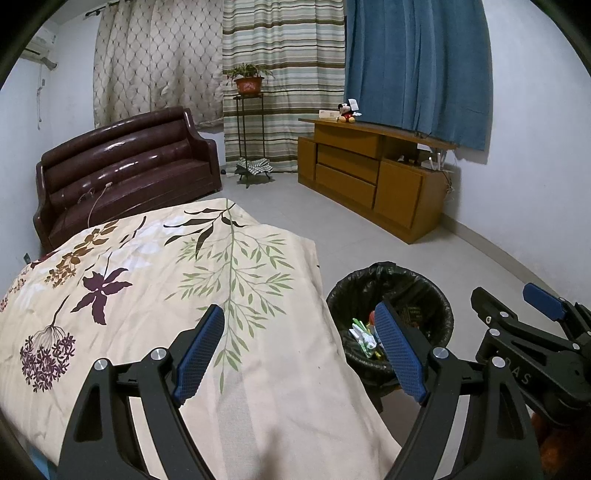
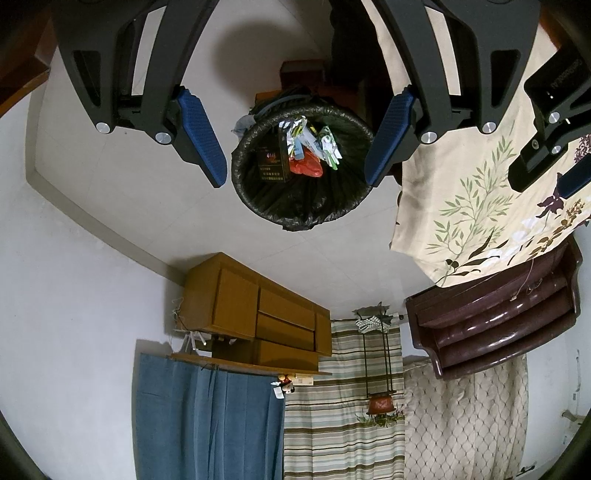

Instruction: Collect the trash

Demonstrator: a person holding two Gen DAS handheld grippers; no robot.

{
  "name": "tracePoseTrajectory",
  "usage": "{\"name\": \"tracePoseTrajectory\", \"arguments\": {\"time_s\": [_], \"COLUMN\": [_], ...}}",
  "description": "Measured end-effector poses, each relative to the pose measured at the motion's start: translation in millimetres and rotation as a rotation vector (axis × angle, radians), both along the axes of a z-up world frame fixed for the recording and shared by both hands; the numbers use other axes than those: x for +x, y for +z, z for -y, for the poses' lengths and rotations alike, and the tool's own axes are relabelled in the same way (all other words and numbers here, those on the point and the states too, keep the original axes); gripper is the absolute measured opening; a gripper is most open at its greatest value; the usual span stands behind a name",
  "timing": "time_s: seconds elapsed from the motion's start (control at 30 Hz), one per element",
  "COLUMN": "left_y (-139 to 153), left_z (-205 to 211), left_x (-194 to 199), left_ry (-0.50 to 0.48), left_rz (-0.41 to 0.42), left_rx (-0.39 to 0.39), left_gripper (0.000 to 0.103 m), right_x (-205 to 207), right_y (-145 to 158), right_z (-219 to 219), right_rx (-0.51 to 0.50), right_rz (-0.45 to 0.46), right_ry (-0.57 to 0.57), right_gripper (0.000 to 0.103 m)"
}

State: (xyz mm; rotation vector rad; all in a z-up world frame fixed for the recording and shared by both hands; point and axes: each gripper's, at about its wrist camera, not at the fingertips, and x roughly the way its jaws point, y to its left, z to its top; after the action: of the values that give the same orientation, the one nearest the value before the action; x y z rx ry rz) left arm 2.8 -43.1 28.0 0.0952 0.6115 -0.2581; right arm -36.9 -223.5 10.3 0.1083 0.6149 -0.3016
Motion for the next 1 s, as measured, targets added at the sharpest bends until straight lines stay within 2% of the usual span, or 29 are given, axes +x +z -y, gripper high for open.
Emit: {"name": "tracePoseTrajectory", "arguments": {"time_s": [0.63, 1.0], "left_y": [-5, -7], "left_z": [3, 1], "left_x": [-2, 1], "left_ry": [-0.002, -0.01], "left_rz": [-0.025, -0.044], "left_rx": [-0.01, -0.017], "left_gripper": [0.081, 0.084], "right_x": [-7, -6], "right_y": [-5, -7], "right_z": [9, 9], "right_rx": [0.002, 0.001], "right_rz": [-0.01, -0.017], "right_ry": [-0.002, -0.002], "right_gripper": [0.075, 0.075]}}
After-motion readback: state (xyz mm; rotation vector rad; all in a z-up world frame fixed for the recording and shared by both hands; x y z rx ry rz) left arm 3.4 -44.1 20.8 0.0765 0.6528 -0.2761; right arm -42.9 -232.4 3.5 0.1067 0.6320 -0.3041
